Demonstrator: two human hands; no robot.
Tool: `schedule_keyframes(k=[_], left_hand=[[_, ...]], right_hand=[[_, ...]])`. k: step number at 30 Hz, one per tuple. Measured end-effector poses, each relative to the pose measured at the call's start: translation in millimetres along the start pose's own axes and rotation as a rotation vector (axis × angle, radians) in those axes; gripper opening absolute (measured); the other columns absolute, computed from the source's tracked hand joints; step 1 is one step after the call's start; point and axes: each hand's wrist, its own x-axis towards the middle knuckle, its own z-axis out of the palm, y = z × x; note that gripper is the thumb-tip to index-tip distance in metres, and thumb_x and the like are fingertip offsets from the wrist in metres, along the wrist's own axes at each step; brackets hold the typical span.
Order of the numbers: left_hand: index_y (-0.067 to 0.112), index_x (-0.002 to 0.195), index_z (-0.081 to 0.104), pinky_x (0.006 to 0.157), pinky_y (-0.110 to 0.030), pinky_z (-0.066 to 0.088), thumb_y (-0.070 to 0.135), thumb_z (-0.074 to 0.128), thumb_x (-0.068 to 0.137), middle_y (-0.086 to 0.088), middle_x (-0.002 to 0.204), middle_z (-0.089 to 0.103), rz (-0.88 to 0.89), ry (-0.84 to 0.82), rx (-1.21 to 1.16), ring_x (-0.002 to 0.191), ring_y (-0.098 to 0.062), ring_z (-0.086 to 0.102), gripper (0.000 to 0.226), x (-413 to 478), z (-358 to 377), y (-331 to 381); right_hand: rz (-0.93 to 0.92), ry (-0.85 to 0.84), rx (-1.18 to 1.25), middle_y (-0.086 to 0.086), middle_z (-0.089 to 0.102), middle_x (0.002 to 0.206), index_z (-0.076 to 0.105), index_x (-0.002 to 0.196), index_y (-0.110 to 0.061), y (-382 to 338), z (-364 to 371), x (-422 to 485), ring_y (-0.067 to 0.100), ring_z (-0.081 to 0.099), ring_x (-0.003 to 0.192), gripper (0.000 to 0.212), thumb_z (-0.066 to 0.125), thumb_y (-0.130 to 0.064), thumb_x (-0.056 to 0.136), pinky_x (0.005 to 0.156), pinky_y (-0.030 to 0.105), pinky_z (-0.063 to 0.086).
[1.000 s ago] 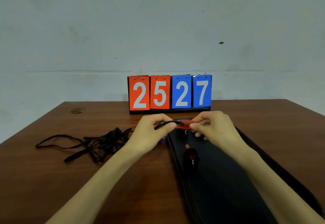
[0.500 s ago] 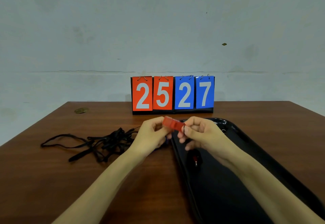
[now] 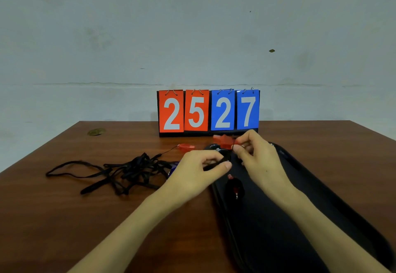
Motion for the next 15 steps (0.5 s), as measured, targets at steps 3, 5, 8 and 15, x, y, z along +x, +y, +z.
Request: schedule_keyframes(k=[3,5,8,15], left_hand=[[0.034,0.077,0.066,0.068,-0.010,0.042,0.033,0.057,0.089,0.020,0.070,0.064,0.011,0.062,0.095,0.073,0.005,0.059,0.015,1.9,-8.8,-0.1],[0.031,0.073,0.067,0.066,-0.016,0.043,0.037,0.055,0.090,0.013,0.069,0.065,-0.012,0.098,0.132,0.068,0.002,0.059,0.021,3.8,-14.3,-4.3],[0.025,0.069,0.068,0.068,-0.024,0.048,0.039,0.059,0.087,0.005,0.069,0.067,-0.054,0.108,0.085,0.066,-0.005,0.060,0.024,7.0,-19.3,-9.4],[0.016,0.066,0.062,0.041,-0.019,0.028,0.039,0.059,0.086,0.002,0.049,0.048,-0.228,-0.009,-0.261,0.039,-0.009,0.037,0.031,8.1,-27.6,-9.9]], right_hand=[[-0.061,-0.215,-0.136,-0.013,0.058,0.081,0.055,0.090,-0.023,-2.4,-3.1,0.4,0.000,0.057,0.074,0.005,0.058,-0.019,0.090,0.058,0.011,0.044],[-0.047,-0.369,-0.091,-0.009,0.061,0.079,0.056,0.086,-0.024,-4.1,-3.9,0.8,0.001,0.060,0.072,0.008,0.059,-0.017,0.089,0.060,0.011,0.047],[-0.017,-0.523,0.000,-0.004,0.066,0.076,0.058,0.084,-0.021,-3.5,-5.9,1.2,0.001,0.062,0.068,0.009,0.060,-0.014,0.089,0.065,0.016,0.051],[0.045,-0.630,0.339,-0.001,0.067,0.074,0.058,0.086,-0.012,-10.0,-11.9,2.2,0.008,0.063,0.066,0.006,0.057,-0.006,0.089,0.065,0.019,0.052]])
